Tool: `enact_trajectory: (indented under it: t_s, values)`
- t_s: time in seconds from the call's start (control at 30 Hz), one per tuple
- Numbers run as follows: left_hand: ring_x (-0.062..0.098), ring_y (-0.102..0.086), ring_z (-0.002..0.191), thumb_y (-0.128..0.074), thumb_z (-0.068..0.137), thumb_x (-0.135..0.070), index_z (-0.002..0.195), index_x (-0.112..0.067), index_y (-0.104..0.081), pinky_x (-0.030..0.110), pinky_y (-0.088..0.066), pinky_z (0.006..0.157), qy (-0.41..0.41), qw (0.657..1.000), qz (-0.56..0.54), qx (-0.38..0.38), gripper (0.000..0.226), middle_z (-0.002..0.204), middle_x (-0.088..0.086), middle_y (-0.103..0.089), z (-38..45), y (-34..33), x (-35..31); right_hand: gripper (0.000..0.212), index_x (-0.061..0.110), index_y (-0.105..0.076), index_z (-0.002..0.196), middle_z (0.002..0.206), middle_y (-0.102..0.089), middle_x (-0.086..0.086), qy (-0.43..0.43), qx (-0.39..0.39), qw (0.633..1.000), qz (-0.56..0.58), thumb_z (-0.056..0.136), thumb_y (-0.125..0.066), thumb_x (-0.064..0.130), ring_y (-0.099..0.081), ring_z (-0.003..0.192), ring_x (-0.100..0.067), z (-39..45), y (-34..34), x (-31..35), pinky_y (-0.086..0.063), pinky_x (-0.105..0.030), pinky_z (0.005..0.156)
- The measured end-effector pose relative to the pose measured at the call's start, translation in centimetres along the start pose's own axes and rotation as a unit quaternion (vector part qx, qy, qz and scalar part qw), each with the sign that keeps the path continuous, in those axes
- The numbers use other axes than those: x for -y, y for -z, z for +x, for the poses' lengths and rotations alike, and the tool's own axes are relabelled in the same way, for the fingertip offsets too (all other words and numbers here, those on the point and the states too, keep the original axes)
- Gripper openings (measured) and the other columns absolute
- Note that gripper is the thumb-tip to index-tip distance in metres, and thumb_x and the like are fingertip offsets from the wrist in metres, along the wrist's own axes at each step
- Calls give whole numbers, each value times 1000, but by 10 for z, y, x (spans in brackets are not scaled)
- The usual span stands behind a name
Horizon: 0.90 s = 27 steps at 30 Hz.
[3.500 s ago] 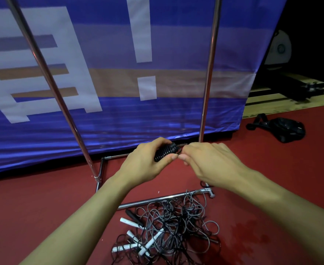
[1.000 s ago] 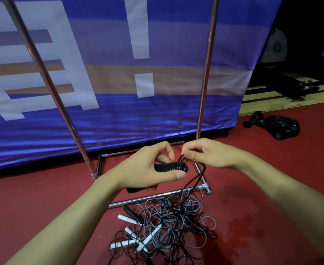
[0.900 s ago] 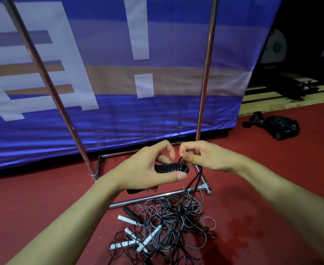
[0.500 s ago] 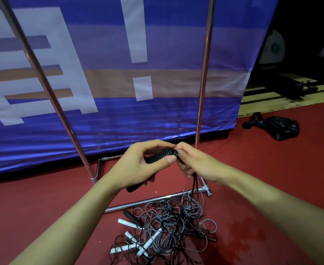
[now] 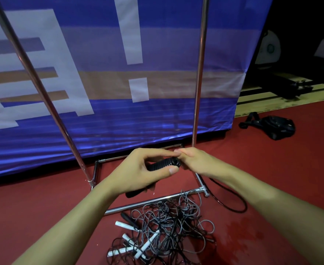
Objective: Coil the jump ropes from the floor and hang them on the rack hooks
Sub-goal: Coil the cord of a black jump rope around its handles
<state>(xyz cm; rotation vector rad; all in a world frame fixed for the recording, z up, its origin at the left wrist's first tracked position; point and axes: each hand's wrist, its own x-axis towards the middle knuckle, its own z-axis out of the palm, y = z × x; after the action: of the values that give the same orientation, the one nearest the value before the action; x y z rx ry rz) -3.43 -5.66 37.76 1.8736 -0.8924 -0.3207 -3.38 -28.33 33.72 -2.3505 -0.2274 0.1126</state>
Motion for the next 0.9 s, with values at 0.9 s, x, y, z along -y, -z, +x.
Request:
enact_trajectory:
  t_s: [0.9]
  values:
    - [30, -68, 51, -72, 93, -42, 117, -31, -72, 39, -57, 44, 84, 980, 40, -174, 26, 66, -9, -69, 13, 9, 23, 19, 28, -39, 112, 79, -57, 0, 124, -54, 946, -293, 107, -33, 46, -62, 80, -36, -43, 4, 50, -45, -43, 68]
